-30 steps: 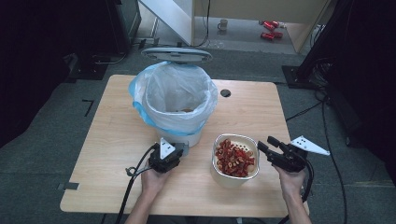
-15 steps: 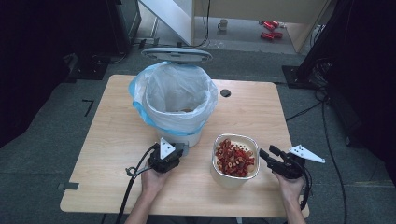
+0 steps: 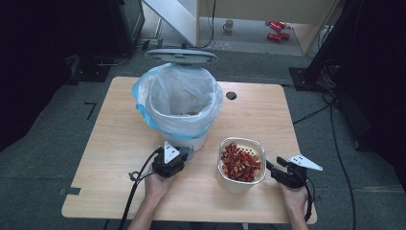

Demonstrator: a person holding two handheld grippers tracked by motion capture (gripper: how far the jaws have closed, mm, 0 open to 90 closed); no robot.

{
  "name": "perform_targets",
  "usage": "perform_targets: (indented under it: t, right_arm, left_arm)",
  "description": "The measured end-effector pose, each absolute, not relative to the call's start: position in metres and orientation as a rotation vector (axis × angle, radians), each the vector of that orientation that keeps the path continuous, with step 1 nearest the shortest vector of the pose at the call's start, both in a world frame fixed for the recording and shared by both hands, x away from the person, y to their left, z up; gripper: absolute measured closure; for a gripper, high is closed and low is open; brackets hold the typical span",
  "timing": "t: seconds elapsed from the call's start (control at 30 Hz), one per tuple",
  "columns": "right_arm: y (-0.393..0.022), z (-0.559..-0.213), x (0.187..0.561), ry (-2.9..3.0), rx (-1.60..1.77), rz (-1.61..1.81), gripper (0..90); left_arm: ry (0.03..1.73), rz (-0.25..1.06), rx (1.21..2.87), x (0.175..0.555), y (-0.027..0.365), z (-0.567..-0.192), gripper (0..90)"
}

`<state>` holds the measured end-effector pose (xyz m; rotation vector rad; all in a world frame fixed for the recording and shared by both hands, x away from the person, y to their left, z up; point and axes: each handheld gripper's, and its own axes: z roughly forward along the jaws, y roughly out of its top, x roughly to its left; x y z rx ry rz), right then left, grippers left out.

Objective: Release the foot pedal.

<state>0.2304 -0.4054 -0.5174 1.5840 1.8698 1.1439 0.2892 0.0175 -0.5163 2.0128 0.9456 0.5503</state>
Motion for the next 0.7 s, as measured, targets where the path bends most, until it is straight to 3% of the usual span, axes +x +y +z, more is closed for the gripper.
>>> perform_targets:
  t: [0.7]
  right_arm:
    - [-0.392, -0.524, 0.237, 1.951, 1.54, 0.923, 35.1]
  left_arm:
    - [0.969, 0.518, 2.001, 0.286, 0.022, -0.507, 50.4]
